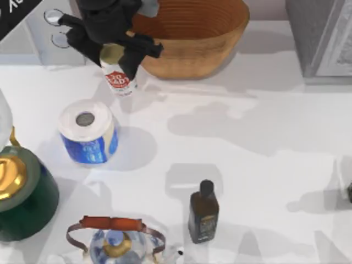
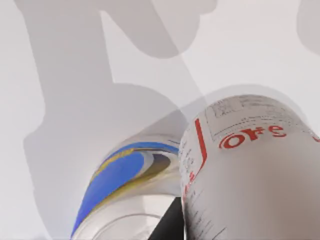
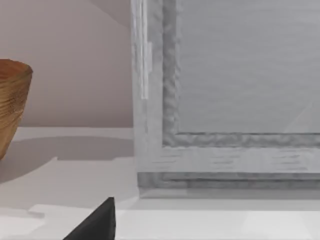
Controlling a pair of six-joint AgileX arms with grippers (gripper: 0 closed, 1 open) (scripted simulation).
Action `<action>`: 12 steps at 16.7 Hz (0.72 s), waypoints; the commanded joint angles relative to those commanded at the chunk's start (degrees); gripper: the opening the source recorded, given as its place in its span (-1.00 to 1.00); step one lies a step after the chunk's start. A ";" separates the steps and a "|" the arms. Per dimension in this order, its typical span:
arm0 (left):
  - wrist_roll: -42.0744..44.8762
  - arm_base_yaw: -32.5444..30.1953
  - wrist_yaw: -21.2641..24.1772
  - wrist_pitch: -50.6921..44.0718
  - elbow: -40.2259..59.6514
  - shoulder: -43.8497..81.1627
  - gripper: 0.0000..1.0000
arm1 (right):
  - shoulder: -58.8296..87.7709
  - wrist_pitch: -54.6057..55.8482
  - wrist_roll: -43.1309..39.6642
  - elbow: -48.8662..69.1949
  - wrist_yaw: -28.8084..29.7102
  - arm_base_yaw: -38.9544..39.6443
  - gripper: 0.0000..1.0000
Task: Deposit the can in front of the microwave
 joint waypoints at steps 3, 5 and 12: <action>4.70 12.36 0.85 1.29 -0.73 -2.24 -1.00 | 0.00 0.00 0.00 0.00 0.00 0.00 1.00; 7.62 20.33 0.94 2.27 -1.78 -2.65 -1.00 | 0.00 0.00 0.00 0.00 0.00 0.00 1.00; 14.55 41.63 -1.99 4.06 -7.31 1.12 -1.00 | 0.00 0.00 0.00 0.00 0.00 0.00 1.00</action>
